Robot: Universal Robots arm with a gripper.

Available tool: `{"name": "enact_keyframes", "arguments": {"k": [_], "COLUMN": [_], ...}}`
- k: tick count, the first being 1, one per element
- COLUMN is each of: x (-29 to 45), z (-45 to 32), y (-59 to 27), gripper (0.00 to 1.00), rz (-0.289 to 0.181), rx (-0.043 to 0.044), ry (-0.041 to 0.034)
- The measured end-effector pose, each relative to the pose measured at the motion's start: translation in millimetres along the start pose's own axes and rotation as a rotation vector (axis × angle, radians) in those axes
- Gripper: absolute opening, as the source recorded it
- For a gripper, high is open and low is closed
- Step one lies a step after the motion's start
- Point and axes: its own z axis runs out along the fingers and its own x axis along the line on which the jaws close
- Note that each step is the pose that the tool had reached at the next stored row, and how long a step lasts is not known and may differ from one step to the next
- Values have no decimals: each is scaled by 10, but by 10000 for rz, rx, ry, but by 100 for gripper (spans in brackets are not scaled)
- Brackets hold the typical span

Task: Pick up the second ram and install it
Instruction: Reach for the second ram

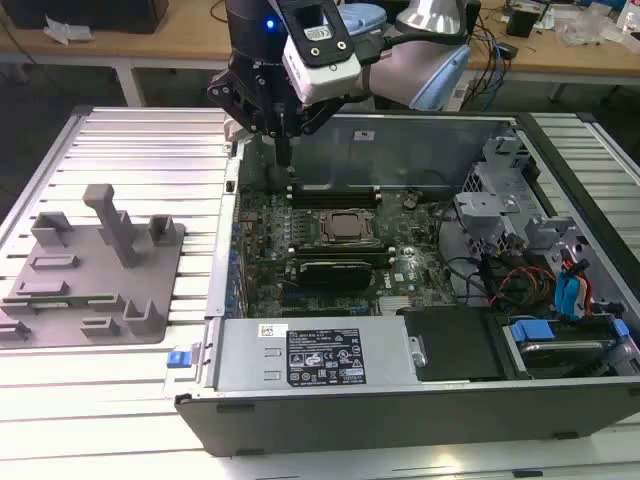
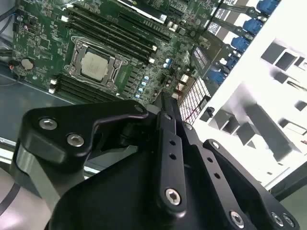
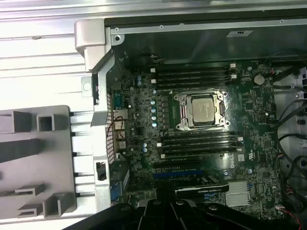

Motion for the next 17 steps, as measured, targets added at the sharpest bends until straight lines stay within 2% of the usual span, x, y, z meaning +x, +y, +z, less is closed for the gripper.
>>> {"name": "enact_keyframes", "arguments": {"k": [6,17], "x": [1,163], "z": [0,-5], "y": [0,-12], "gripper": [8,8], "rz": [-1,0], "rx": [0,1], "ry": [0,0]}}
